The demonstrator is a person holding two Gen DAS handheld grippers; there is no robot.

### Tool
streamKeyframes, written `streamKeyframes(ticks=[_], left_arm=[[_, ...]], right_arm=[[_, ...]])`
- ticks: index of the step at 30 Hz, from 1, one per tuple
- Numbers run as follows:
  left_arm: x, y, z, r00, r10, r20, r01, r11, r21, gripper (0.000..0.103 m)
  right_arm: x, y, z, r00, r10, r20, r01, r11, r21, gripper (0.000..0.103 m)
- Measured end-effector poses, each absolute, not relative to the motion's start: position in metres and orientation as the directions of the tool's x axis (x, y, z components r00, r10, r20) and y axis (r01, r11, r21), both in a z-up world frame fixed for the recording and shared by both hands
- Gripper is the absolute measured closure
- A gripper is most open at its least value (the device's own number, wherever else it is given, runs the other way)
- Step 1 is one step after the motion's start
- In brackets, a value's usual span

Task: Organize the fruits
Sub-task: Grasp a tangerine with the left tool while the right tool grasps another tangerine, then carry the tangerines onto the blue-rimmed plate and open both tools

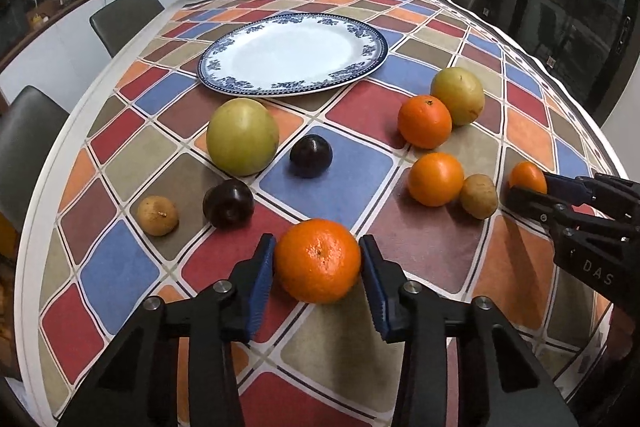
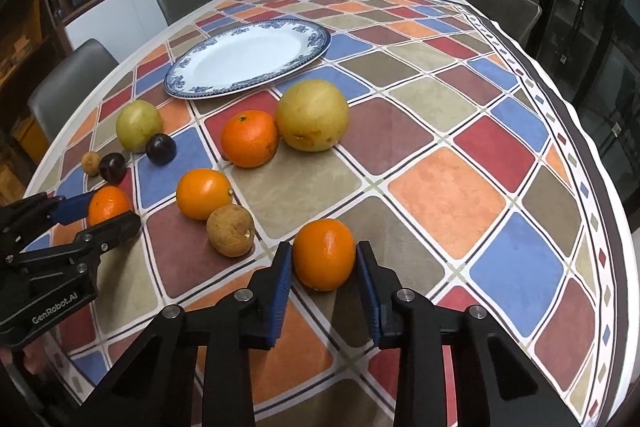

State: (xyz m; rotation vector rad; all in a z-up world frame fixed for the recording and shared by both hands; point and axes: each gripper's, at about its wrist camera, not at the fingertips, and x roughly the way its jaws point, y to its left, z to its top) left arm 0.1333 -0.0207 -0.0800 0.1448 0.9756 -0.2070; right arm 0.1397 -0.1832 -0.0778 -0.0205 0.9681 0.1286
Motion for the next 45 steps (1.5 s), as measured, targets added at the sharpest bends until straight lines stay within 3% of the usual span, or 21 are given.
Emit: streamKeyframes(ticks=[18,33,40,45], left_arm=[[0.134,-0.020,-0.040,0.623,-0.129,-0.772,0.272,0.960,0.059,0.062],[0.212,-0.009,0.001,0.664,-0.155,-0.732,0.288,0.956,0.059,0.063],[0.260,0.000,0.007,0.639,-0.222,-0.736,0.303,0.953,-0.024,0.063],[0.298,0.003,-0.001,0.618,-0.211,-0.757,0.306,0.952,-0.016,0.063]], right_arm=[[0.141,-0.172,-0.041,0.610,0.162,-0.776,-0.204,0.978,0.043,0.071],[0.220,-0.144,0.010,0.658,0.273,-0.702,-0.310,0.948,0.079,0.071],[0.272,-0.135,0.013,0.616,0.304,-0.727,-0.321,0.939,0.120,0.071],[0.309,-0.128,0.002,0.570,0.292,-0.768,-0.319,0.940,0.121,0.071]])
